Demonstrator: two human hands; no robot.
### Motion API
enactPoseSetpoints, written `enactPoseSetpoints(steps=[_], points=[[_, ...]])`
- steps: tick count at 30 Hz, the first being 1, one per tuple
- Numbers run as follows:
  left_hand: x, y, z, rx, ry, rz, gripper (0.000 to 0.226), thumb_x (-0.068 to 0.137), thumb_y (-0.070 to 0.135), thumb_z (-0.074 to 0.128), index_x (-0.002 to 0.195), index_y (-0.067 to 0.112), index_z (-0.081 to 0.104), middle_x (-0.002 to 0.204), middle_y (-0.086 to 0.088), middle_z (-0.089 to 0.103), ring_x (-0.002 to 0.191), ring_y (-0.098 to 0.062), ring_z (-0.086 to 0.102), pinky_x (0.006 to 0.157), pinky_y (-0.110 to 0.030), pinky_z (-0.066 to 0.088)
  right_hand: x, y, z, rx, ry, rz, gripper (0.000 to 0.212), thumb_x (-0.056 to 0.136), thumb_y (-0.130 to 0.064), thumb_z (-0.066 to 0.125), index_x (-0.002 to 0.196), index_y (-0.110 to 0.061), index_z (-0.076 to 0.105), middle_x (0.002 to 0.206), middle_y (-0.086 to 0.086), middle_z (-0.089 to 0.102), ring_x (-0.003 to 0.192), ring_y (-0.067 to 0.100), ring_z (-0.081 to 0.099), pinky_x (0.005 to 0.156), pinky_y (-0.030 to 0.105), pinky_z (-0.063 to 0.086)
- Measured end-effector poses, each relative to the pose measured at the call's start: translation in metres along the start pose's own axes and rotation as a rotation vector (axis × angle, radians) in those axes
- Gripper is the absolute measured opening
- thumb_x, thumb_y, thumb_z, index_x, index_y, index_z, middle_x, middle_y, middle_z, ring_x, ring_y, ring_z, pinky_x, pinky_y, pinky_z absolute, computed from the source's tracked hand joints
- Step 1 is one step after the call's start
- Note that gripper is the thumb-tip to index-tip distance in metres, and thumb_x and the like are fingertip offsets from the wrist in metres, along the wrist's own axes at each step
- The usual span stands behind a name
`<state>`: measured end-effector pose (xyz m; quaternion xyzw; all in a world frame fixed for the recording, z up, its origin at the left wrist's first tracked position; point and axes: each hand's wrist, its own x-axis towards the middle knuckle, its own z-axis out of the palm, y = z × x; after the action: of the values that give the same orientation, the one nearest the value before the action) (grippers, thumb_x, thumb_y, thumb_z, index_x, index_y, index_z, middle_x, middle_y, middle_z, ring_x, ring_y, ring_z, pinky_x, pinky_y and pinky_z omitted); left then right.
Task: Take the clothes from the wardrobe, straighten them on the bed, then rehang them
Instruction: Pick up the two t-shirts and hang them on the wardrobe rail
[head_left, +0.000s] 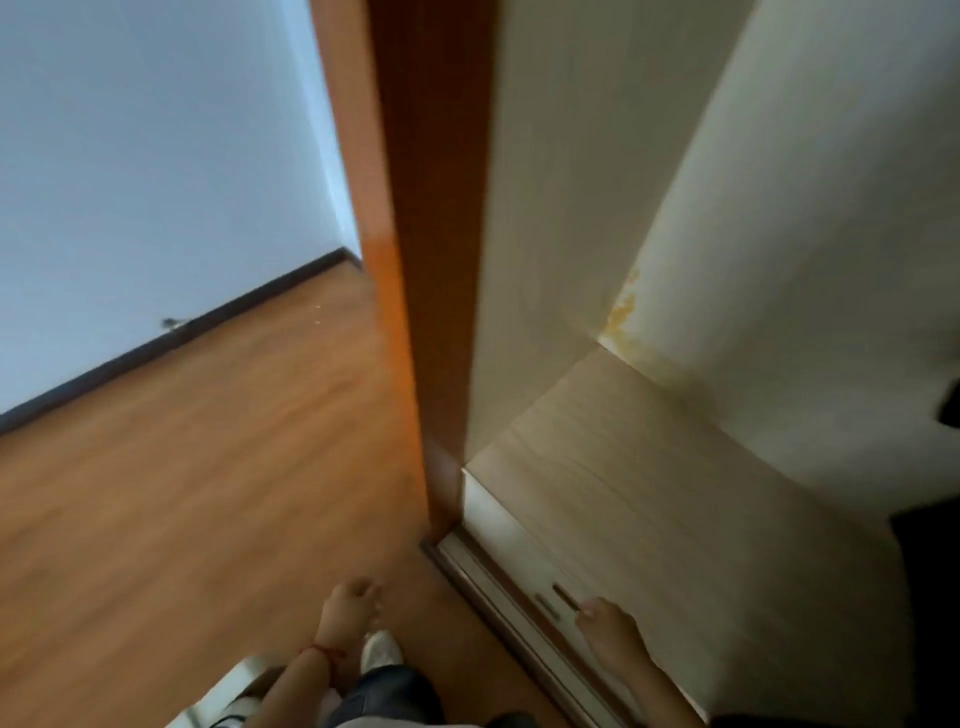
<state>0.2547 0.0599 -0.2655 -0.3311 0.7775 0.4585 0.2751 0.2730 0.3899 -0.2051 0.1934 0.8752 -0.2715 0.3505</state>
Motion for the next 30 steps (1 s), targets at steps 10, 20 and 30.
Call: enactPoseSetpoints(steps=[10, 20, 30], points=[[0.041, -0.036, -0.168, -0.306, 0.111, -0.130, 0.027, 0.091, 0.014, 0.052, 0.066, 0.007, 0.059, 0.063, -0.010, 0.061, 0.056, -0.024, 0.053, 0.049, -0.024, 0.039, 0.069, -0.217, 0.057, -0.117, -0.210, -0.145, 0.038, 0.095, -0.027, 0.044, 0.128, -0.010, 0.052, 0.132, 0.006, 0.055, 0.121, 0.022, 0.051, 0.099, 0.026, 0.041], [0.045, -0.095, -0.231, -0.769, 0.346, -0.411, 0.018, 0.089, 0.017, 0.056, 0.078, 0.005, 0.063, 0.071, -0.012, 0.065, 0.061, -0.024, 0.057, 0.057, -0.024, 0.041, 0.103, -0.381, 0.103, -0.334, -0.360, -0.345, 0.036, 0.095, -0.022, 0.043, 0.125, -0.007, 0.054, 0.123, 0.008, 0.059, 0.110, 0.021, 0.058, 0.089, 0.026, 0.043], [0.032, -0.081, -0.257, -1.191, 0.534, -0.538, 0.018, 0.093, 0.009, 0.048, 0.076, 0.003, 0.054, 0.069, -0.011, 0.054, 0.058, -0.022, 0.050, 0.039, -0.021, 0.042, 0.143, -0.526, 0.151, -0.555, -0.437, -0.581, 0.032, 0.097, -0.017, 0.043, 0.122, -0.001, 0.055, 0.100, 0.011, 0.063, 0.081, 0.022, 0.060, 0.070, 0.026, 0.044]])
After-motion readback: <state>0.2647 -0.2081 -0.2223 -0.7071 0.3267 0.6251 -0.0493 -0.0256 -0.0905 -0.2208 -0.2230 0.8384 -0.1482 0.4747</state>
